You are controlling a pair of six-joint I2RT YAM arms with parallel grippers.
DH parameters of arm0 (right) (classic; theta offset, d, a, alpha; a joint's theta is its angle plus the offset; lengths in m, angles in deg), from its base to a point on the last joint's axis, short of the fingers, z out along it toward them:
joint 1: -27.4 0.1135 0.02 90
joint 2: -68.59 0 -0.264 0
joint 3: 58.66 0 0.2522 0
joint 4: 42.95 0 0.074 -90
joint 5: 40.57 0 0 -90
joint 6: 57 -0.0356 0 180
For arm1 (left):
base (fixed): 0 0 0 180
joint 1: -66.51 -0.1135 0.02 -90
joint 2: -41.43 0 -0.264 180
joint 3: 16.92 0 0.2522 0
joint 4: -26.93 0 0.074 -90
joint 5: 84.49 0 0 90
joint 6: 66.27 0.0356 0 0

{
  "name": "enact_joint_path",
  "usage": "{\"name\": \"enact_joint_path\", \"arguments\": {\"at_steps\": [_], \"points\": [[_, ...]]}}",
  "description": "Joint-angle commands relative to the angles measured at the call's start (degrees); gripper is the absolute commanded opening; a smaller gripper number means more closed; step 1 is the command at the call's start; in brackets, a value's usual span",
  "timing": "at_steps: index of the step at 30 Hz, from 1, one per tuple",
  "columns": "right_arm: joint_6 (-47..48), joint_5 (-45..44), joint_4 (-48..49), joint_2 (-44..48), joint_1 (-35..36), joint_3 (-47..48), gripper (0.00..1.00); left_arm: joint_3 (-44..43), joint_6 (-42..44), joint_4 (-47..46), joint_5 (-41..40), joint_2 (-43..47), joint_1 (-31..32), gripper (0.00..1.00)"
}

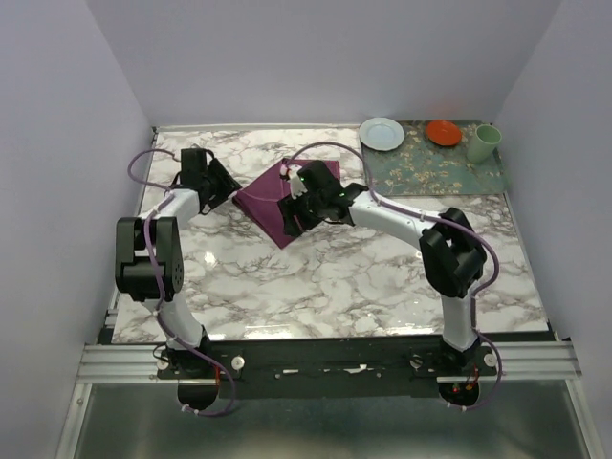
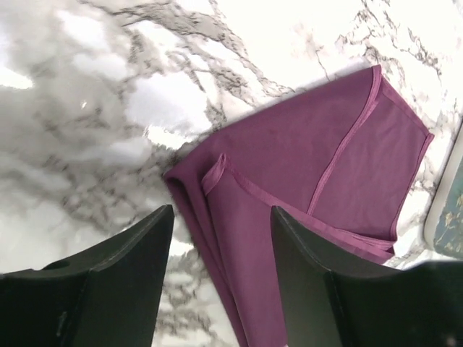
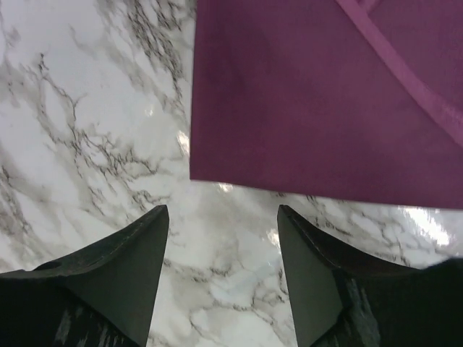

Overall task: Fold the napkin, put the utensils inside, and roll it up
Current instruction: Fold the napkin, then roll the napkin with the utensil

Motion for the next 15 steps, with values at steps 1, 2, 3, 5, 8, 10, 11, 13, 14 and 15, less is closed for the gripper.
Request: {"name": "enact_joint_path", "arguments": {"at_steps": [1,2,3,5,8,10,11,13,14,15], "points": [[5.6,-12.7,-1.7,-4.1,4.0,8.6,0.7,3.0,-4.3,12.0,-7.8,12.3,-0.1,0.62],[5.1,-12.3,-3.5,-7.2,4.1,12.9,0.7,6.8,-5.9,13.2,-8.7,14.1,-0.1,0.61],[4.5,-12.4,-4.9,-8.7,4.2,15.1,0.7,8.5,-7.0,13.9,-9.7,17.6,-0.1,0.6],[3.7,-12.3,-7.2,-11.7,4.9,18.8,0.71,12.8,-8.0,15.0,-10.3,20.9,0.0,0.58],[4.3,-13.8,-8.0,-15.1,7.0,22.7,0.76,15.1,-8.9,18.0,-14.6,25.6,0.0,0.58],[4.5,-16.2,-9.0,-17.5,7.8,26.7,0.81,16.0,-8.7,18.2,-14.7,27.4,-0.1,0.58],[4.4,-16.0,-11.0,-18.5,8.3,28.6,0.82,16.5,-8.4,18.6,-14.9,27.8,0.0,0.58],[4.5,-16.3,-13.2,-21.7,8.6,33.4,0.82,16.7,-8.0,19.4,-15.7,28.3,0.0,0.57],[4.8,-17.2,-14.8,-22.5,9.2,34.5,0.82,16.9,-8.0,19.8,-15.7,28.4,0.0,0.57],[5.2,-19.1,-15.2,-23.0,9.6,35.1,0.82,17.1,-8.3,19.9,-15.7,28.8,0.0,0.57]]}}
